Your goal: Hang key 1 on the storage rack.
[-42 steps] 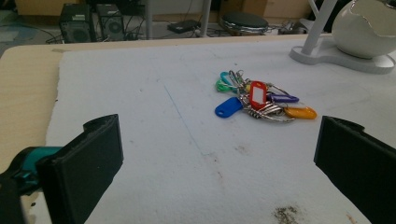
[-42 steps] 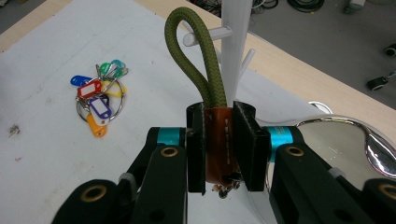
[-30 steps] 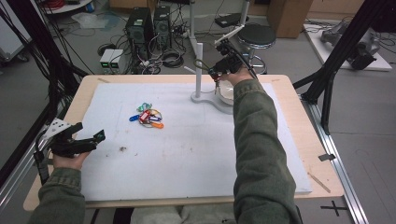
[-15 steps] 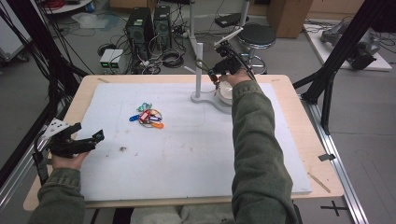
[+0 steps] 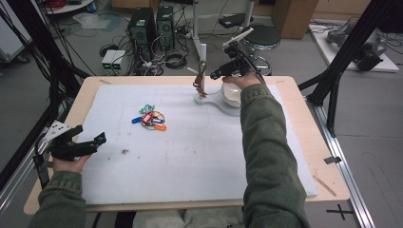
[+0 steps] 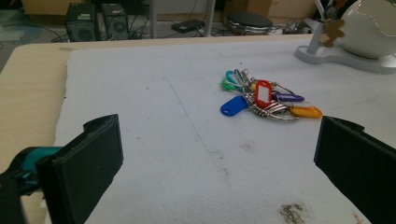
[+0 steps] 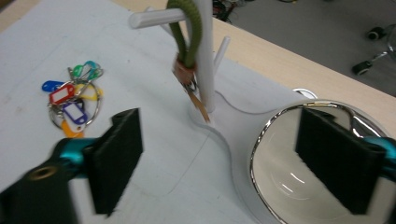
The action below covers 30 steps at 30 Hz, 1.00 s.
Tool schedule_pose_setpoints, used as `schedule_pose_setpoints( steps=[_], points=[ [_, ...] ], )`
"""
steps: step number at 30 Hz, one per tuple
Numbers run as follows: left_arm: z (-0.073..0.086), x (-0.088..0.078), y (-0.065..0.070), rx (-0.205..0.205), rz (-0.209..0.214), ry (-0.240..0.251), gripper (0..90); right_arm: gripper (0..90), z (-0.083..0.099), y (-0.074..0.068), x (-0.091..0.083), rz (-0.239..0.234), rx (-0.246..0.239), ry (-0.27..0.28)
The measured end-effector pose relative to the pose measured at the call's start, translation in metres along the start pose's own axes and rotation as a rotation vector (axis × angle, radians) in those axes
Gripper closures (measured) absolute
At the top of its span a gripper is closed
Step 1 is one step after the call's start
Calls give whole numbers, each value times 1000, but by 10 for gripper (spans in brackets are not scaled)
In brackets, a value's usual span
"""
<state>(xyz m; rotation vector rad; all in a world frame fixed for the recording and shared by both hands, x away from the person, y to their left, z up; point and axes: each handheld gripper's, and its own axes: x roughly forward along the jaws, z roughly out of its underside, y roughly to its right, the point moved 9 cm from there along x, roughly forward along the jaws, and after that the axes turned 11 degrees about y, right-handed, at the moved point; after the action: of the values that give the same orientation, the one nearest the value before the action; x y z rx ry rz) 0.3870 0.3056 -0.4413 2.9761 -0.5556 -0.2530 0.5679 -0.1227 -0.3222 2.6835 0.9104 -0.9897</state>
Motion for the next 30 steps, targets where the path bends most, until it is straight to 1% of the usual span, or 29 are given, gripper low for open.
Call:
schedule_pose_setpoints(
  steps=[2,4,6,10,11,17,20,22,24,26,27,29,30],
  points=[
    [0,0,0,1,0,-1,18,110,1,1,-4,0,11,15],
    [0,0,0,-2,1,-1,18,110,4,2,-7,-3,3,32],
    [0,0,1,-1,3,-1,17,105,7,3,-10,8,0,46],
    [0,0,1,-3,1,2,17,102,13,5,-14,13,-1,44],
    [0,0,0,-3,0,1,17,102,14,6,-15,14,-8,42],
    [0,0,0,-2,-2,3,18,102,13,3,-20,11,-27,48],
    [-1,0,0,-1,-2,4,17,102,14,-1,-23,9,-43,48],
    [-1,0,0,-1,-2,4,17,102,15,-3,-24,4,-43,63],
    [-1,-1,0,-2,-2,5,18,102,17,-3,-26,-3,-32,85],
    [-1,0,0,-2,-2,6,17,102,23,-1,-26,0,-29,80],
    [-1,-1,0,-3,-2,6,17,102,27,-1,-26,2,-29,68],
    [-1,0,0,-4,-4,8,18,102,31,1,-27,15,-43,46],
    [-1,0,0,-2,-4,7,18,102,32,1,-28,17,-48,47]
  ],
)
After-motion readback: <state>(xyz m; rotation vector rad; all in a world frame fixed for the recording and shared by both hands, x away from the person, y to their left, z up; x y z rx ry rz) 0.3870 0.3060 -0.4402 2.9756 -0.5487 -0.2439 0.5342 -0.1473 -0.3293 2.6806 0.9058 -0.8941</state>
